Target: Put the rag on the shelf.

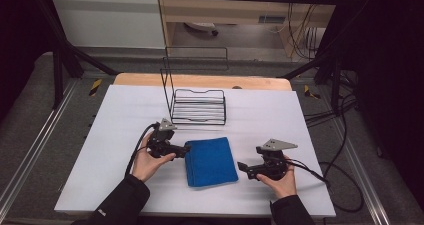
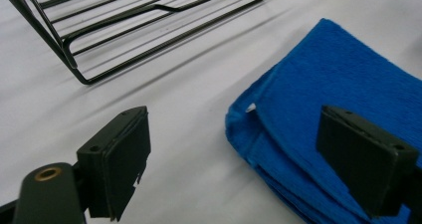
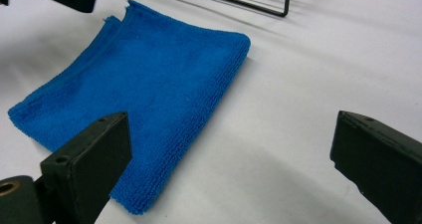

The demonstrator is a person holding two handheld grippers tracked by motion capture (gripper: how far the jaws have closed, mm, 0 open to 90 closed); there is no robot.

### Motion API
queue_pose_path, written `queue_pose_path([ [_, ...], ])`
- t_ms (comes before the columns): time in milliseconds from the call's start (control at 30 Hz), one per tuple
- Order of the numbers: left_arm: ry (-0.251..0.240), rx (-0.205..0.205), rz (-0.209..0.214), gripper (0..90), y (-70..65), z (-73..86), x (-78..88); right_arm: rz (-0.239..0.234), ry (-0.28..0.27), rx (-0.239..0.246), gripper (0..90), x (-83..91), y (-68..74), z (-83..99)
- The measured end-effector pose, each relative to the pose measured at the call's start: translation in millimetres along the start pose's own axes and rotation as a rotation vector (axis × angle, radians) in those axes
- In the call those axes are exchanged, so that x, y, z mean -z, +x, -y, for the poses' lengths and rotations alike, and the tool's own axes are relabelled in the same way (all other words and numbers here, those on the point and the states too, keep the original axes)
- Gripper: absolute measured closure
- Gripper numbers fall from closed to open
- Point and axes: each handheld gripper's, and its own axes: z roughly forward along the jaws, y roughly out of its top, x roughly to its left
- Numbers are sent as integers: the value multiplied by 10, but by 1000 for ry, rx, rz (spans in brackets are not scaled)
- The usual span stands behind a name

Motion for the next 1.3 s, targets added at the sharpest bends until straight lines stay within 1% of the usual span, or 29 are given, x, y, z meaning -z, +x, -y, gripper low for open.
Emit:
queue_pose_path([
  [100, 22, 31, 9, 183, 26, 19, -91, -1, 12, 3, 37, -12, 4, 8],
  [200, 27, 51, 13, 249, 30, 53, -172, -3, 12, -1, 40, -21, 6, 9],
  [267, 43, 45, 12, 283, 12, 64, -213, -6, 14, 2, 41, -32, 6, 13],
  [400, 46, 52, 28, 377, -32, 75, -261, -10, 28, 7, 43, -53, 10, 22],
  [500, 62, 59, 36, 456, -34, 78, -283, -12, 32, 7, 44, -64, 11, 25],
  [533, 70, 63, 41, 499, -33, 80, -287, -15, 33, 4, 47, -67, 19, 32],
  [567, 78, 64, 49, 499, -34, 84, -292, -15, 33, 4, 47, -67, 19, 32],
  [667, 90, 69, 54, 568, -53, 91, -306, -18, 37, 3, 48, -66, 20, 31],
  [700, 89, 75, 56, 594, -61, 92, -306, -18, 34, -2, 48, -65, 21, 29],
  [767, 89, 82, 58, 638, -75, 98, -308, -16, 29, 4, 51, -62, 11, 23],
  [900, 90, 92, 67, 710, -84, 108, -312, -18, 21, -6, 54, -64, -3, 2],
  [933, 92, 91, 65, 728, -84, 107, -307, -20, 21, -13, 55, -64, -4, -4],
  [1000, 90, 98, 64, 768, -89, 111, -304, -20, 11, -12, 56, -76, -16, -19],
  [1167, 78, 108, 57, 810, -101, 131, -310, -12, 17, 2, 51, -128, -18, -113],
  [1267, 67, 117, 57, 818, -106, 143, -318, -26, 18, -13, 47, -189, -6, -171],
  [1300, 67, 113, 57, 818, -104, 144, -318, -21, 28, 2, 46, -213, -2, -192],
])
